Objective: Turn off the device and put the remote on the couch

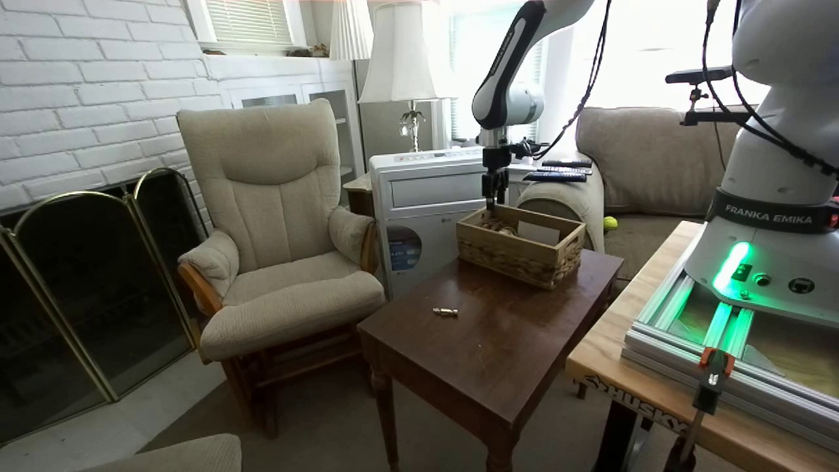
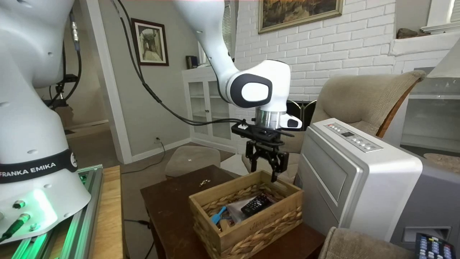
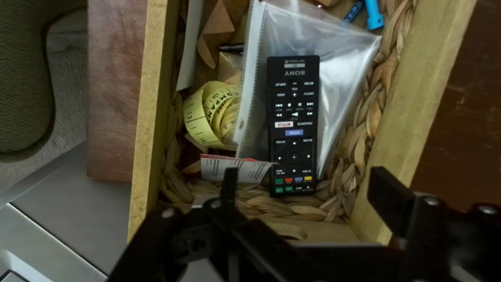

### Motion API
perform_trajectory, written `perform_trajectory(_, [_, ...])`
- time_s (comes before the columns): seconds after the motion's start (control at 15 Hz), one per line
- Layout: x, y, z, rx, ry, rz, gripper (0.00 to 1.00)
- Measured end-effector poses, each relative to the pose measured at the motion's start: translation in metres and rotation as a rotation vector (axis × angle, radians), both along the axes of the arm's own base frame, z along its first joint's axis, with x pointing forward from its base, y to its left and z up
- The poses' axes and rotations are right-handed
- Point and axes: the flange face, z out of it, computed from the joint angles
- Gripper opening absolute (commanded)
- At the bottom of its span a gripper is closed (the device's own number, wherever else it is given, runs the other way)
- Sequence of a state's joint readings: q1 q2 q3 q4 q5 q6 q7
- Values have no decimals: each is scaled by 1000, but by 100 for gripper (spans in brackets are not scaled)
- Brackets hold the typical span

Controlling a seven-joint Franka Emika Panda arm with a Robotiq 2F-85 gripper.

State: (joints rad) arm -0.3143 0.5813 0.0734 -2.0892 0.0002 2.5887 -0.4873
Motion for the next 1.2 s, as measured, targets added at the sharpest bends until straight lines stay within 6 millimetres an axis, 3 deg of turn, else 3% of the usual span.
perform_trajectory(0.53, [-13,24,-46,-27,14,15,100])
perform_trajectory(1.2, [-15,21,-87,-21,57,-24,100])
